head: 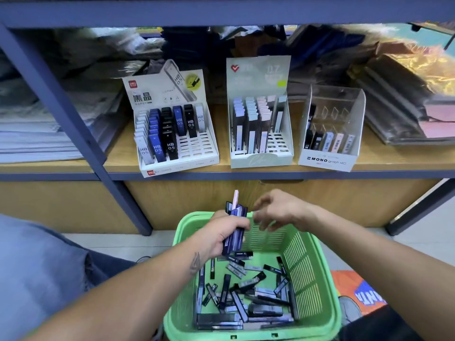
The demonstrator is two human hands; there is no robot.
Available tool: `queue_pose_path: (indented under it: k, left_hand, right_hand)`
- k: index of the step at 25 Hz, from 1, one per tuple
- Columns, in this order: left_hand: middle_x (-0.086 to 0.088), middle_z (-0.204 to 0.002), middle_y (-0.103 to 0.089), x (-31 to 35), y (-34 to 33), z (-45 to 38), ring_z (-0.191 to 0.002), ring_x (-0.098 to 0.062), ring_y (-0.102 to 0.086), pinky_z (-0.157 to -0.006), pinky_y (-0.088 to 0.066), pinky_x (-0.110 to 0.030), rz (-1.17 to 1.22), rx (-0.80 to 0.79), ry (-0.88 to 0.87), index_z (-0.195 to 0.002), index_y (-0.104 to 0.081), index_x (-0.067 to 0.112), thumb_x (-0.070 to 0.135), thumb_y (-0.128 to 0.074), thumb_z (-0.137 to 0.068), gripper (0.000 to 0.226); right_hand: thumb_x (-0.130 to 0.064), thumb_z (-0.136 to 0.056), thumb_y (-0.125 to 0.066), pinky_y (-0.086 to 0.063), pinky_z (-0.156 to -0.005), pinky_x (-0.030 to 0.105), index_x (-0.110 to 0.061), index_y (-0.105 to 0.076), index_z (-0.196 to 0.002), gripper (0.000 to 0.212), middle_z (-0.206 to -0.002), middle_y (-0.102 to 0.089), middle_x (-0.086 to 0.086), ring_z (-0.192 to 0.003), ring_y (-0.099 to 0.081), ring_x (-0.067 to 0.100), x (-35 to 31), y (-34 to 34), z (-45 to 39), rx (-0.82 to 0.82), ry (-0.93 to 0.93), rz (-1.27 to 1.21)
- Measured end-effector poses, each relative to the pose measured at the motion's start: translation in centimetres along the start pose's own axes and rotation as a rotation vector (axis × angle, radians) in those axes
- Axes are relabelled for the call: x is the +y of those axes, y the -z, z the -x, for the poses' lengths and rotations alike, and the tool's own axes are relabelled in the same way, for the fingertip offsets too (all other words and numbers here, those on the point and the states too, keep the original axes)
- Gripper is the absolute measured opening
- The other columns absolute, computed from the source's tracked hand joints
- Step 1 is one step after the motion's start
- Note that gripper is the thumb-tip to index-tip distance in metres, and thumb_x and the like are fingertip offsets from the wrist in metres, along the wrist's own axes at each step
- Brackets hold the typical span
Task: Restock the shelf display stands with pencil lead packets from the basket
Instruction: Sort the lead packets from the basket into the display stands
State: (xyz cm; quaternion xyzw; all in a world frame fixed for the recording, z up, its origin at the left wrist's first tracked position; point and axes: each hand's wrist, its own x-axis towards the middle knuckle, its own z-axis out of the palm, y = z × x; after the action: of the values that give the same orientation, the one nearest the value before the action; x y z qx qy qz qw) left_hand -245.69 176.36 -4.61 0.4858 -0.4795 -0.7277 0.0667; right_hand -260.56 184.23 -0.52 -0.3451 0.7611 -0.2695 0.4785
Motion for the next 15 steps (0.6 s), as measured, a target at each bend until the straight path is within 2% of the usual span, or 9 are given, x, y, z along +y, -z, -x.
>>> queue_pose_path:
  k: [3,5,8,10,12,15]
  left_hand:
    - [-0.011,-0.064,-0.057,2.9,0.7,0.8,-0.05,-0.022,-0.058,-0.047,-0.048,-0.027,-0.138,-0.147,-0.024,-0.096,-0.051,0.006,-0.007,-0.07,-0.074,0.032]
    - [-0.011,-0.064,-0.056,4.8,1.0,1.7,-0.053,-0.022,-0.058,-0.047,-0.048,-0.027,-0.222,-0.273,-0.027,-0.091,-0.049,0.009,-0.007,-0.068,-0.075,0.029]
    - [-0.011,-0.064,-0.056,7.3,2.3,2.6,-0.052,-0.021,-0.058,-0.046,-0.048,-0.026,-0.343,-0.35,-0.004,-0.09,-0.047,0.008,-0.005,-0.068,-0.075,0.029]
    - [-0.011,-0.063,-0.056,8.5,3.3,2.9,-0.051,-0.02,-0.058,-0.045,-0.049,-0.026,-0.442,-0.315,0.028,-0.091,-0.048,0.007,-0.007,-0.067,-0.079,0.027]
    - [-0.011,-0.06,-0.056,9.4,3.7,3.1,-0.049,-0.02,-0.058,-0.045,-0.049,-0.025,-0.485,-0.267,0.03,-0.089,-0.048,0.008,-0.007,-0.067,-0.08,0.025]
    - [-0.011,-0.06,-0.057,10.1,3.2,3.0,-0.049,-0.02,-0.058,-0.046,-0.048,-0.026,-0.473,-0.264,0.016,-0.087,-0.048,0.008,-0.007,-0.067,-0.079,0.026]
  right_hand:
    - [-0.021,-0.093,-0.072,-0.058,-0.069,0.03,-0.011,-0.064,-0.12,0.03,-0.098,-0.078,0.009,-0.087,-0.075,0.021,-2.4,1.4,-0.4,0.048,0.119,-0.219]
    - [-0.02,-0.09,-0.075,-0.057,-0.077,0.034,-0.008,-0.071,-0.108,0.022,-0.094,-0.077,0.009,-0.084,-0.072,0.021,-3.6,1.9,-0.4,0.05,0.148,-0.309]
    - [-0.011,-0.088,-0.075,-0.052,-0.069,0.029,-0.01,-0.07,-0.088,0.005,-0.083,-0.075,0.009,-0.073,-0.067,0.017,-4.7,2.6,-0.4,0.088,0.21,-0.464]
    - [-0.01,-0.091,-0.071,-0.052,-0.064,0.026,-0.011,-0.068,-0.085,0.008,-0.087,-0.076,0.014,-0.073,-0.069,0.019,-5.0,3.5,-0.2,0.135,0.246,-0.557]
    - [-0.011,-0.096,-0.066,-0.058,-0.062,0.026,-0.008,-0.066,-0.09,0.006,-0.092,-0.075,0.02,-0.074,-0.072,0.022,-5.1,4.4,0.4,0.116,0.262,-0.604]
    - [-0.013,-0.101,-0.057,-0.063,-0.063,0.032,-0.005,-0.066,-0.116,0.019,-0.084,-0.071,0.016,-0.076,-0.074,0.027,-4.9,5.1,1.5,0.054,0.269,-0.607]
